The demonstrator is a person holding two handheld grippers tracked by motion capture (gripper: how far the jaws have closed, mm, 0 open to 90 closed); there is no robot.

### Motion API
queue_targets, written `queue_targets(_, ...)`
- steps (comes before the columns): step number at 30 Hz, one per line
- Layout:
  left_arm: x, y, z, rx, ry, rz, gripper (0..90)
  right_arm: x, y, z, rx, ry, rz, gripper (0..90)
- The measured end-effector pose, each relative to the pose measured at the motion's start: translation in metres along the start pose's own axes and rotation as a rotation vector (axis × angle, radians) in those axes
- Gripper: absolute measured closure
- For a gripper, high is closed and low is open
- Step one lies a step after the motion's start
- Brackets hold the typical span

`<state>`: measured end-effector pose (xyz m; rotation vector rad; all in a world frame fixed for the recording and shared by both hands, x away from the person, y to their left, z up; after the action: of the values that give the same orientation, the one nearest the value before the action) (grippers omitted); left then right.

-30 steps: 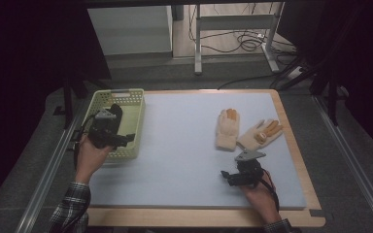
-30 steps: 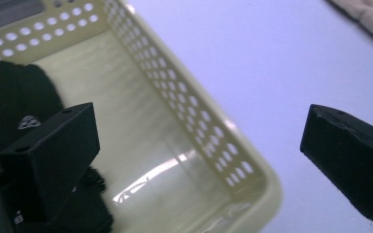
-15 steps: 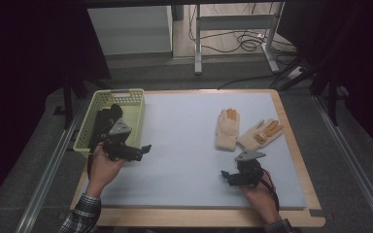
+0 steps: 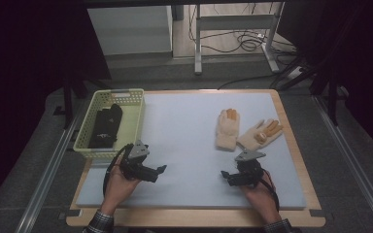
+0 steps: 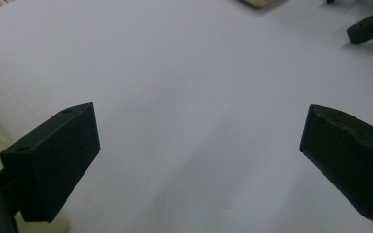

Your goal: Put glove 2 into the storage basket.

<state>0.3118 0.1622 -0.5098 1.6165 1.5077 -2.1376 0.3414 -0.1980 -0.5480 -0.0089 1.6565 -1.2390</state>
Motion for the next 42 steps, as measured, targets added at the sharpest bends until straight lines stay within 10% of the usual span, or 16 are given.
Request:
queue_targets(16,0.044,0.032,-0.002,-0.029,-0.065,-0.131,0.2,0.0,0.0,0.0,0.009,0.005,-0.005,14.7)
queue_targets(42,0.046,0.033,-0.006,-0.005,-0.109,-0.134,0.7,-0.032,-0.009,0.021,0.009,0.051,0.002,15.2)
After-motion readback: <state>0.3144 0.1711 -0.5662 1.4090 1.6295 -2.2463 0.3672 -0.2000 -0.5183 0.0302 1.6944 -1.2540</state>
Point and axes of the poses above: each handheld gripper's, and its own axes: y roughly forward along the jaws, x roughly out of its underside, z roughly to its right, the point moved 2 cm from there along y, roughly forward along the jaws, and after that the axes turned 2 degrees about -z, right-handed, at the moved point
